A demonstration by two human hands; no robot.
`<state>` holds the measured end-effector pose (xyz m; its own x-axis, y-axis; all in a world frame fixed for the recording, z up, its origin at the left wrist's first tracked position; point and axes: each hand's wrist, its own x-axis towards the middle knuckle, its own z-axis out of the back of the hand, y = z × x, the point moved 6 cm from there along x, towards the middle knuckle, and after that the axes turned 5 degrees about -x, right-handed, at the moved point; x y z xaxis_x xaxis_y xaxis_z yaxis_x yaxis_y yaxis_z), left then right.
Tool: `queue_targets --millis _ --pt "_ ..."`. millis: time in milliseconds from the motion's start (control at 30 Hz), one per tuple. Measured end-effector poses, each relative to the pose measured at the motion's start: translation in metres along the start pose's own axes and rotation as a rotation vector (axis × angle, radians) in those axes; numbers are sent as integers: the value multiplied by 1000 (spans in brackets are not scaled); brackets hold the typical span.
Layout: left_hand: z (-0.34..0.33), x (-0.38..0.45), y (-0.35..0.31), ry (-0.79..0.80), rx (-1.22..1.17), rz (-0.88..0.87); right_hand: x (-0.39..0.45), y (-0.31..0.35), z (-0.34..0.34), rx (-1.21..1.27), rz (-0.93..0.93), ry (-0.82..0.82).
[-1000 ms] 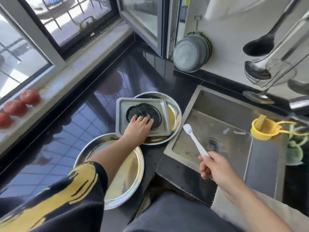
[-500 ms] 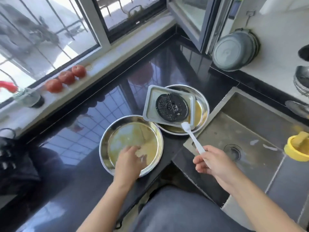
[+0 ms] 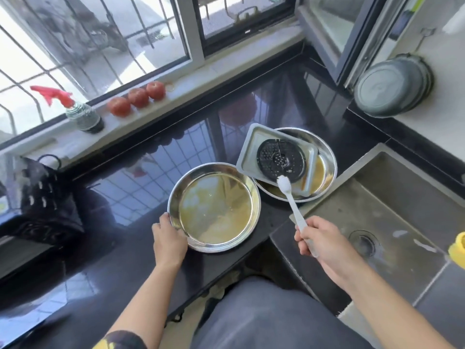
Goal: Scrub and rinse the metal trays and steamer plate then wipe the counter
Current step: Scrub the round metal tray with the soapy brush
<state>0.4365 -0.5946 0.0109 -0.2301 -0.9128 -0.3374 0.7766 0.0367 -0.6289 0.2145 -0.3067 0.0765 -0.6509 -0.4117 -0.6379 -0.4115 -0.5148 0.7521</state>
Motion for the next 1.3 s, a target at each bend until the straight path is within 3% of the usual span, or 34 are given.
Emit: queue_targets --millis 200,467,633,833,1033,1300 --pt "1 24 -2 11 -15 176 -1 -7 10 11 -4 -40" --pt "15 68 8 47 -122 103 -3 -16 13 60 4 -36" --pt "33 21 18 21 -339 138 -5 -20 15 60 -9 -12" --pt "68 -25 18 -37 -397 84 -17 -16 22 -16 32 9" --pt "48 -51 -64 127 -475 16 -31 -14 80 -110 106 -157" --pt "-103 -83 -216 490 -417 -209 -66 -58 207 -176 50 -543"
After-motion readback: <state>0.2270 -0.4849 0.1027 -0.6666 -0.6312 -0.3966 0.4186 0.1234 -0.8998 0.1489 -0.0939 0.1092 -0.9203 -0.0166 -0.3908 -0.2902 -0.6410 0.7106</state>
